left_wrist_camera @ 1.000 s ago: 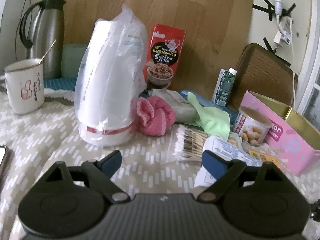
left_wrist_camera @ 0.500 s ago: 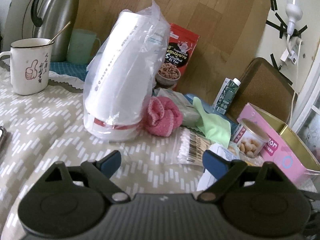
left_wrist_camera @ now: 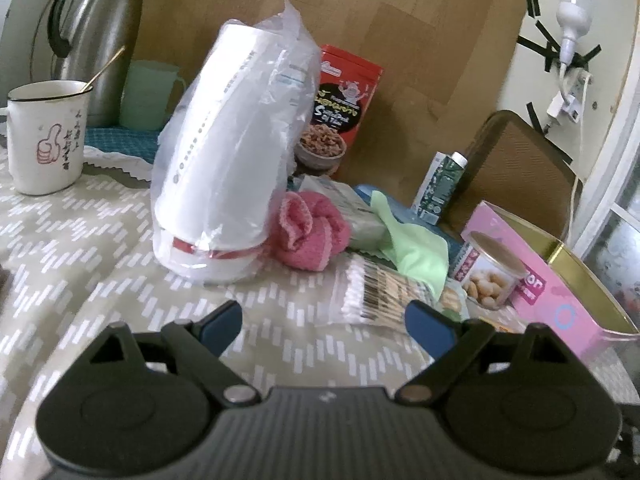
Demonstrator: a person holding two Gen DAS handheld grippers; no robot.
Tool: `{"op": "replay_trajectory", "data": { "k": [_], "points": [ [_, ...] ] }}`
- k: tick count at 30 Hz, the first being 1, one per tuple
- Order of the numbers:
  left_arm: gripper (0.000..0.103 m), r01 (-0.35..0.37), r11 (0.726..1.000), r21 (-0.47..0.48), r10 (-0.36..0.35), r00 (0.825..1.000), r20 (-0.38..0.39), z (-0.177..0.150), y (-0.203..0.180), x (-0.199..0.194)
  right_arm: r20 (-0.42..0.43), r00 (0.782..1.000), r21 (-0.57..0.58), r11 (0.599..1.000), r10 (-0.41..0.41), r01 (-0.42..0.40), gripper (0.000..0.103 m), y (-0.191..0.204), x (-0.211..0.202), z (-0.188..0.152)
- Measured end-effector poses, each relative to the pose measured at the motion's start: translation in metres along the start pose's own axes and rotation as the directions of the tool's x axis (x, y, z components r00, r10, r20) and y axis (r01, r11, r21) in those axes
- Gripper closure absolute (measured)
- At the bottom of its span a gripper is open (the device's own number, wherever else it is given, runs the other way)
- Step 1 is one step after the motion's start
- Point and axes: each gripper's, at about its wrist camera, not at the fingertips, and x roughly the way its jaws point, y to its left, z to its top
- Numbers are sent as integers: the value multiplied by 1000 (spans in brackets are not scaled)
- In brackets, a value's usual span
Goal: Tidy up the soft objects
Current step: 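Carry the wipes packet into the pink tin and release it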
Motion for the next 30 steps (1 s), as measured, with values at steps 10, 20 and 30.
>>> {"op": "replay_trajectory", "data": {
  "k": [10, 20, 30],
  "points": [
    [11, 126, 992, 5, -124, 987, -104, -6, -18, -4, 16, 1000, 57, 998, -20, 19, 56, -3, -34, -22],
    [45, 239, 953, 187, -181, 942, -283, -35, -95, 13, 38, 999, -2, 1000, -1, 1, 61, -1, -27, -22],
    [46, 282, 921, 269, -229, 950, -210, -2, -155, 6, 189, 977, 68, 994, -95, 83, 80, -32, -61, -14]
  ]
}}
